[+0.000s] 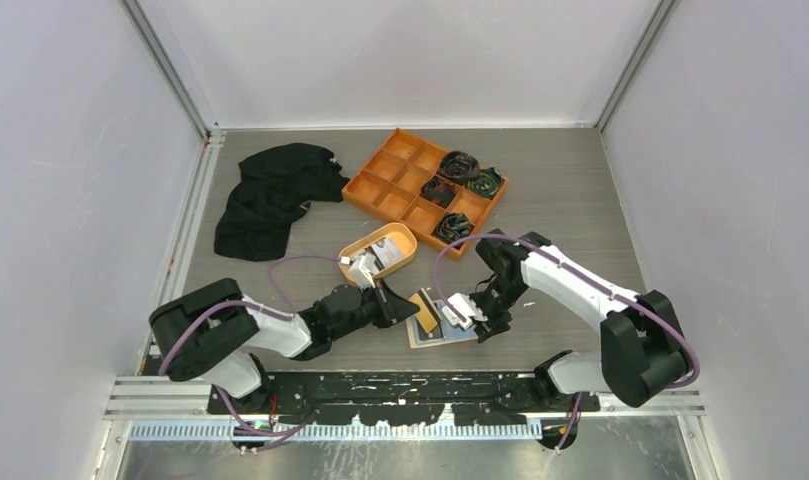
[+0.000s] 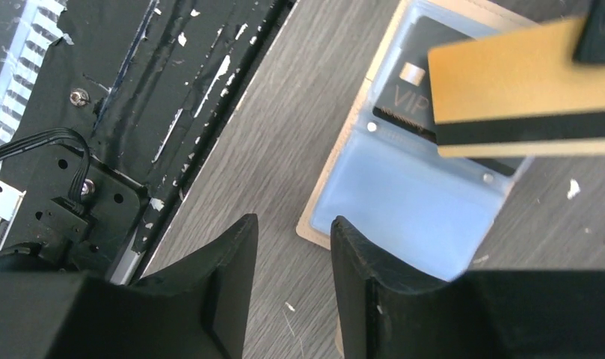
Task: Put the credit cards into the card holder
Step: Insert the credit card into the card holder.
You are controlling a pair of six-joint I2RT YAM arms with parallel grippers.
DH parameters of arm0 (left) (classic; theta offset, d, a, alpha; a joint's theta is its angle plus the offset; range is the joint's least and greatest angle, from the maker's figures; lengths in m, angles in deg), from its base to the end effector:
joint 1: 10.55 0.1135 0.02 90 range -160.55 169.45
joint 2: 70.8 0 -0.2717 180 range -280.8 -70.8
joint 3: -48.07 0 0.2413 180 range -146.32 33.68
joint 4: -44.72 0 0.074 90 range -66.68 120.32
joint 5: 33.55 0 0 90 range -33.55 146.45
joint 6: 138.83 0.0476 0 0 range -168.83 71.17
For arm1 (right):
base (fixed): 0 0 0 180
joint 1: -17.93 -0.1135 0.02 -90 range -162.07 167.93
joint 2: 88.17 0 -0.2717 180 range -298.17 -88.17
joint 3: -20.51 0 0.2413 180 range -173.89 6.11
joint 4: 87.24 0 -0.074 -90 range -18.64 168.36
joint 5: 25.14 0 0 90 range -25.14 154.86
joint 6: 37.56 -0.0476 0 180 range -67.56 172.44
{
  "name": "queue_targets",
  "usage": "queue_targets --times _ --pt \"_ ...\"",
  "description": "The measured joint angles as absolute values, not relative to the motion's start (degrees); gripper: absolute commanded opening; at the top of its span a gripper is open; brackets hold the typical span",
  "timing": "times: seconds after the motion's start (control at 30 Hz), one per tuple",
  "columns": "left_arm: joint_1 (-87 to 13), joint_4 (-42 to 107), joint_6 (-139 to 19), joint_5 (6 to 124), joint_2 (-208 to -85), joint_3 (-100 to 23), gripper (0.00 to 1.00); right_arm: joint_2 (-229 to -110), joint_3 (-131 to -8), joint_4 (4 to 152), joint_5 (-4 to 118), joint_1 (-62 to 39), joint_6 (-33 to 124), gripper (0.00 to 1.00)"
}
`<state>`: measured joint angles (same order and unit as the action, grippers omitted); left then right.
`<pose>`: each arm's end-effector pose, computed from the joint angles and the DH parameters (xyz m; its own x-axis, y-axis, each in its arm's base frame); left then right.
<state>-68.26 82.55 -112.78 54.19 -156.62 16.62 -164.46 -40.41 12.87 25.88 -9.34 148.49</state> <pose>0.1390 -0.2165 0.1537 -0.8075 -0.4026 -0.4311 0.2255 0.4647 -0.8563 0.1446 0.1082 0.2030 0.3965 -0.6653 -0.6326 -0.8480 -0.5293 0.0251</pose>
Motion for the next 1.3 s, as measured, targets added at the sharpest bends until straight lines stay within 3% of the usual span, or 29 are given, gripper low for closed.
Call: queue_targets --times 0.37,1.3 --pt "-68.3 81.0 -113.1 53.4 -159.4 14.5 0.00 -168.6 -40.1 14.5 30.3 -15.1 148.5 0.38" --pt "-68.3 69.4 -115.9 57.6 -158.0 10.5 0.00 -173.3 -39.9 15.8 38.8 -19.0 147.3 0.39"
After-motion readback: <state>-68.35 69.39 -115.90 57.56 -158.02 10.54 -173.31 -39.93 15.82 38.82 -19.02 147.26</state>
